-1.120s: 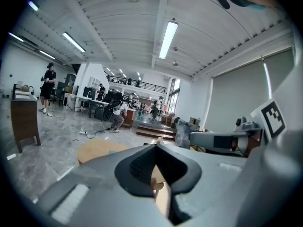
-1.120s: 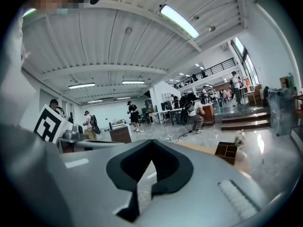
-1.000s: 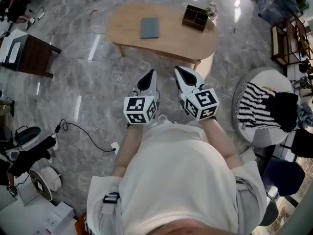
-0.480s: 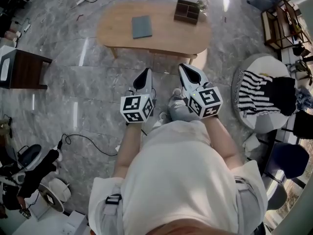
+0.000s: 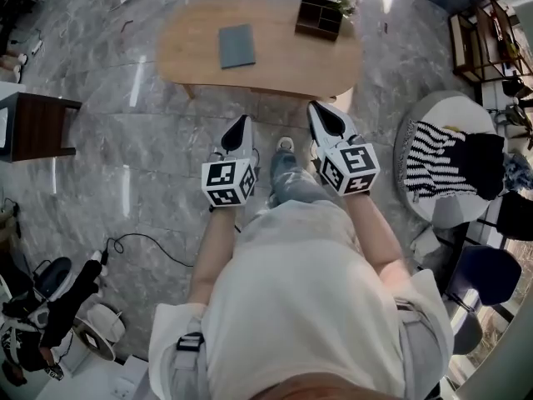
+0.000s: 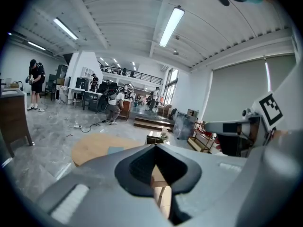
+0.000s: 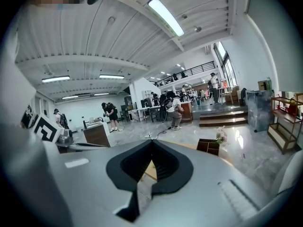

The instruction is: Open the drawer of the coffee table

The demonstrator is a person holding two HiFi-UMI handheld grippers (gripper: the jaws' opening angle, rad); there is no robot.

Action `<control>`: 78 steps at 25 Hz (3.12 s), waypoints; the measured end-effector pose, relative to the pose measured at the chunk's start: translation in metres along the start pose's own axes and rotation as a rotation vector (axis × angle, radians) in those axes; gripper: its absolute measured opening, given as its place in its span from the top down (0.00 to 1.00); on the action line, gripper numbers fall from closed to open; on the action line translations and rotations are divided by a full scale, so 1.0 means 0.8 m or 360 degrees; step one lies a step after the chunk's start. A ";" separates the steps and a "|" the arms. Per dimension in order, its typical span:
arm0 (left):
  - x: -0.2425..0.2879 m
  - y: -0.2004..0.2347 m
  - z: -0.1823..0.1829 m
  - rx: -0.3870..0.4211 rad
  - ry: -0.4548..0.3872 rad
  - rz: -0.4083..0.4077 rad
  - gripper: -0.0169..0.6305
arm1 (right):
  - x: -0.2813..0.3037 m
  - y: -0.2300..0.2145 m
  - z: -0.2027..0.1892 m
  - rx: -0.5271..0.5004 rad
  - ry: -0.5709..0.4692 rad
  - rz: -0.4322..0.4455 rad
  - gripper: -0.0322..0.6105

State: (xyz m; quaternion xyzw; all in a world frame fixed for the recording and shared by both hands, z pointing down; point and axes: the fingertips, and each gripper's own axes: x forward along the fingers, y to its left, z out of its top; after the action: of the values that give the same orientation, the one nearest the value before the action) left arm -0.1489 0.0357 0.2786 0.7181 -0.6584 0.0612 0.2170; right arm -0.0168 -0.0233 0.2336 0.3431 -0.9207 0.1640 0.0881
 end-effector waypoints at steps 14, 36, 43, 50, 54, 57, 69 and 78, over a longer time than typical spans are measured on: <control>0.127 0.063 0.003 -0.0016 0.0150 0.0006 0.97 | 0.097 -0.104 -0.003 0.0068 0.0086 -0.0146 0.95; 0.266 0.176 -0.272 0.0080 0.0556 -0.0031 0.97 | 0.152 -0.235 -0.288 0.0188 0.0399 -0.0456 0.95; 0.318 0.197 -0.351 0.0061 0.0640 -0.0079 0.88 | 0.163 -0.288 -0.391 0.0246 0.0511 -0.0546 0.91; 0.367 0.223 -0.416 0.0160 0.0712 -0.0102 0.67 | 0.172 -0.332 -0.469 0.0277 0.0592 -0.0615 0.81; 0.396 0.234 -0.453 0.0234 0.0763 -0.0188 0.52 | 0.176 -0.355 -0.507 0.0302 0.0635 -0.0632 0.72; 0.413 0.241 -0.470 0.0250 0.0747 -0.0209 0.42 | 0.178 -0.368 -0.530 0.0306 0.0644 -0.0633 0.64; 0.463 0.256 -0.483 0.0260 0.0699 -0.0210 0.16 | 0.203 -0.424 -0.580 0.0268 0.0696 -0.0603 0.39; 0.473 0.247 -0.486 0.0197 0.0680 -0.0154 0.15 | 0.224 -0.431 -0.584 0.0252 0.0683 -0.0511 0.38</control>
State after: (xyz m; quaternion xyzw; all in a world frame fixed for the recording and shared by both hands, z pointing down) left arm -0.2170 -0.1672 0.8147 0.7315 -0.5574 0.2416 0.3097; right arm 0.1004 -0.2071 0.8007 0.4479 -0.7990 0.2882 0.2790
